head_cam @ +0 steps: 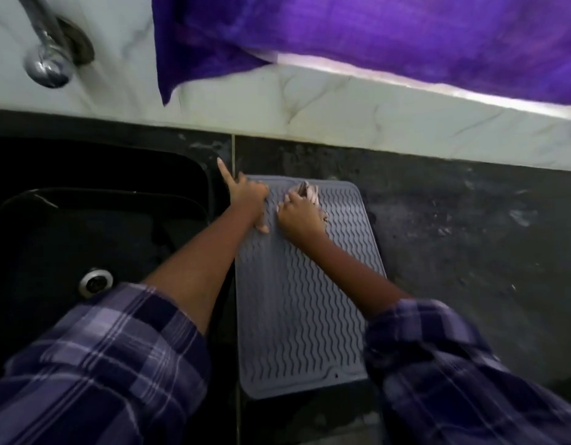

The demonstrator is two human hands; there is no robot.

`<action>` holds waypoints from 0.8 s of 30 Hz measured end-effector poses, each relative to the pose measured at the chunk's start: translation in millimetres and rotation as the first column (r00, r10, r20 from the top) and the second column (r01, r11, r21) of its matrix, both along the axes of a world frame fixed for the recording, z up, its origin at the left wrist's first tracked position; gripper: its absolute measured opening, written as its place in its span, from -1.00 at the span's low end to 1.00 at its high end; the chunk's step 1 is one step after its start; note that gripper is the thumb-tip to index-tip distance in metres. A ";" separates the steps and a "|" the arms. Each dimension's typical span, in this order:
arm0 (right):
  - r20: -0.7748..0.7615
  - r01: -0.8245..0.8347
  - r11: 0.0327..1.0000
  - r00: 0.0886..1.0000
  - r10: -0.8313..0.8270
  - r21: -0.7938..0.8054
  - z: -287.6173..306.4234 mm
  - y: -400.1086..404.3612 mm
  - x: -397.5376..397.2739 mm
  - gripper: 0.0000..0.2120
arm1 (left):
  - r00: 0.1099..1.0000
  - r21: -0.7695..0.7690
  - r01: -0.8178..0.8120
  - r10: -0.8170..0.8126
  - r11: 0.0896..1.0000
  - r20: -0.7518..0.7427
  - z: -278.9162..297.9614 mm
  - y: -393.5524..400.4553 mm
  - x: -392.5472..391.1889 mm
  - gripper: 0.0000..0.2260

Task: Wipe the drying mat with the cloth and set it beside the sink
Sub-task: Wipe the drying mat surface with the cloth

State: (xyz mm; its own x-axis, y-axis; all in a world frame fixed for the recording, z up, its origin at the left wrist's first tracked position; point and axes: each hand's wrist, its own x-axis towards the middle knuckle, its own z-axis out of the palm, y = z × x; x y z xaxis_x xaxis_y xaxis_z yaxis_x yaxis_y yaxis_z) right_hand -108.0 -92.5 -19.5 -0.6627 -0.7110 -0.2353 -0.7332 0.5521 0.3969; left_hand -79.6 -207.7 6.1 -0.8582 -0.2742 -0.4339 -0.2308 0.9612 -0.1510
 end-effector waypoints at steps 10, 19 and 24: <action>0.430 0.160 0.987 0.892 -0.140 -0.012 59.3 62.5 39.5 -0.71 | 0.989 -0.075 0.058 -0.068 0.995 -0.134 3.8 26.4 48.0 -0.39; 0.151 0.199 0.973 0.972 -0.181 -0.117 -3.7 48.7 65.8 -0.65 | 0.996 -0.008 0.052 -0.051 0.999 0.067 1.3 46.7 86.0 -0.01; 0.241 0.048 0.976 0.965 -0.100 0.214 4.2 128.7 167.3 -0.56 | 0.997 -0.094 0.067 -0.062 0.993 0.051 3.9 55.9 94.3 -0.08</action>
State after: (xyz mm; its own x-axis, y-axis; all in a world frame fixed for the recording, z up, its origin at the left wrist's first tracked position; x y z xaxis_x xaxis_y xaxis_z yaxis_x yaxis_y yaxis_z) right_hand 59.2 36.2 -15.3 -0.6133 -0.5811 -0.5349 -0.7832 0.5347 0.3172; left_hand 14.6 -151.8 10.1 -0.8543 -0.2611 -0.4494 -0.1591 0.9545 -0.2521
